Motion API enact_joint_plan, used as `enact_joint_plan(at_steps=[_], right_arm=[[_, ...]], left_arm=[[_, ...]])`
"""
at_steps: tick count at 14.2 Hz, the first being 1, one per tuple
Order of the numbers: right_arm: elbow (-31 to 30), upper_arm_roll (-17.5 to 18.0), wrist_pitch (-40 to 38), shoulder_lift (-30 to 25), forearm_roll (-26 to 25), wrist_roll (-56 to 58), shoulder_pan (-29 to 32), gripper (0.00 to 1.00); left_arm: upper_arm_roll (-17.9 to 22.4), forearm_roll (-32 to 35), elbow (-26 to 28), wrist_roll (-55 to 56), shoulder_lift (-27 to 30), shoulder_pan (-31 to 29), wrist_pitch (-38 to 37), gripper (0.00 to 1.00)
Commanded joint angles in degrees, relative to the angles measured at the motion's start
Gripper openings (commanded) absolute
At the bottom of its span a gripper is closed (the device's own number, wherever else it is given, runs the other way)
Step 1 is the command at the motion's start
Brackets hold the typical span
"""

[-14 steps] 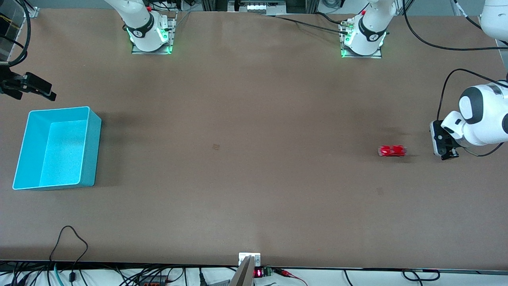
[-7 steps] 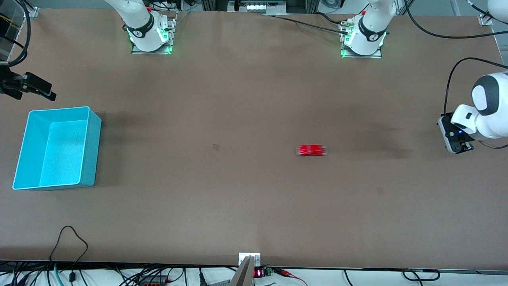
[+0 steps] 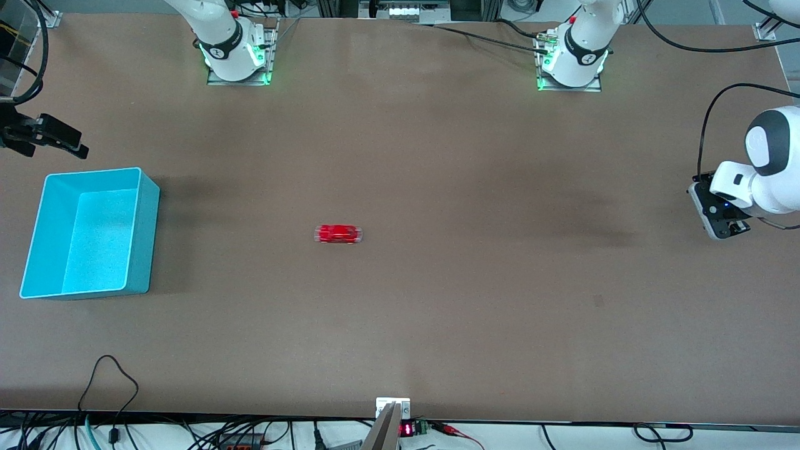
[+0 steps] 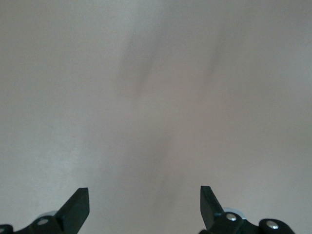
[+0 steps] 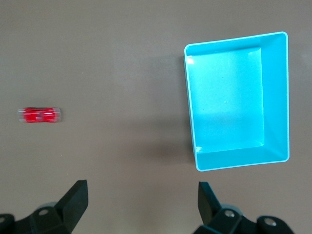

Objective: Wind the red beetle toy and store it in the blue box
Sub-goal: 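Hold the left gripper still while the car drives toward the box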

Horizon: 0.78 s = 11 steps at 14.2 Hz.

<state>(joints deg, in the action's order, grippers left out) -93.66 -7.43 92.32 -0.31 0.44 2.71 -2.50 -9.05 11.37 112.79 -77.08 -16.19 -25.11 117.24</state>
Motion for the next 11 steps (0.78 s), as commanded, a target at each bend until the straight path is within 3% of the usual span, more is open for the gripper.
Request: enact_joint_plan(at_steps=[1,11], right_arm=[[0.5,0.1,-0.1,0.2,-0.4,0.2,0.1,1.0],[0.5,0.1,-0.1,0.2,-0.4,0.2,0.1,1.0]], left_arm=[[-1.0,0.1,0.3,3.7,2.0,-0.4,-2.5,1.0],[-5.0,0.1,0.2,17.1,6.3,-0.5,-7.9,1.0]])
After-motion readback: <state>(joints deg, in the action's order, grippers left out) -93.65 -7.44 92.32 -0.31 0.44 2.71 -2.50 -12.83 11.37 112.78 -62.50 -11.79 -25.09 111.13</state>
